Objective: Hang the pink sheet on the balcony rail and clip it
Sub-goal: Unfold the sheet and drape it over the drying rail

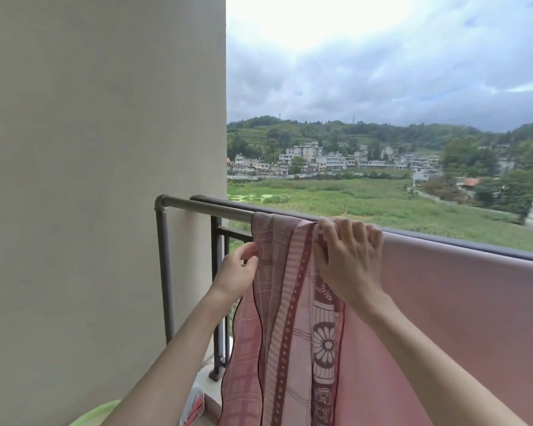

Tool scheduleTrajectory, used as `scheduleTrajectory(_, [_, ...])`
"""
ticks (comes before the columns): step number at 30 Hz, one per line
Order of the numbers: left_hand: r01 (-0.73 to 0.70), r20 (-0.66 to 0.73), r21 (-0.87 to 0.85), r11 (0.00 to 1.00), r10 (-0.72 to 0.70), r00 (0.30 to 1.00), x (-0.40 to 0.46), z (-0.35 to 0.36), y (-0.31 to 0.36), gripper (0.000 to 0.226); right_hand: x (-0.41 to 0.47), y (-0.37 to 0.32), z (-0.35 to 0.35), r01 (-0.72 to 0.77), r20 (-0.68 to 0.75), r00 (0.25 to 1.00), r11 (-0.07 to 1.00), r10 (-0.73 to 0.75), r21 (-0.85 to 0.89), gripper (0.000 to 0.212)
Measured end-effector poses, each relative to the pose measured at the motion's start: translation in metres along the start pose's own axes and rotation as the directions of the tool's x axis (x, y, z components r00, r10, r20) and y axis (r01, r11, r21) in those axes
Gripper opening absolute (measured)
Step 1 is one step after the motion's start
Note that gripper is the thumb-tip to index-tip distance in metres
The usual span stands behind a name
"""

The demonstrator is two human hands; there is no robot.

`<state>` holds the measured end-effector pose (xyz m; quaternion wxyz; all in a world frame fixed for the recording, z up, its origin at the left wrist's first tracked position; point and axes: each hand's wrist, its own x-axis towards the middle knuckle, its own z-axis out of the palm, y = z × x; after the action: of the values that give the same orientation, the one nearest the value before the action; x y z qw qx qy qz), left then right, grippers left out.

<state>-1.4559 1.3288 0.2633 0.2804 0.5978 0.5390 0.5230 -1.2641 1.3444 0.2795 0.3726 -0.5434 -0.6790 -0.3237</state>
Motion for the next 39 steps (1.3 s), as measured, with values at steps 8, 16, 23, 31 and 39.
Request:
scheduleTrajectory(8, [-0.025,-0.001,-0.181,0.983,0.025,1.000,0.012,0.015,0.015,0.016,-0.023,0.007,-0.017,-0.039,-0.180,0.983,0.998,0.029,-0.051,0.030])
scheduleTrajectory(16, [-0.235,-0.363,-0.135,0.963,0.172,0.916,0.034,-0.034,0.035,0.017,-0.026,0.005,-0.034,-0.090,-0.242,0.968,0.992,0.065,-0.093,0.031])
scheduleTrajectory(23, [-0.256,-0.518,-0.171,0.951,0.134,0.845,0.084,-0.135,0.043,0.013,0.004,-0.043,-0.067,-0.157,-0.297,0.945,0.987,0.137,-0.045,0.039])
scheduleTrajectory(31, [-0.265,-0.512,-0.102,0.959,0.178,0.840,0.091,-0.169,0.026,0.016,0.000,-0.065,-0.091,-0.256,-0.116,0.963,0.962,0.244,-0.099,0.055])
scheduleTrajectory(39, [-0.204,-0.361,-0.217,0.954,0.116,0.925,0.087,-0.192,0.021,0.015,0.023,-0.115,-0.085,-0.198,0.001,0.980,0.975,0.199,-0.104,0.037])
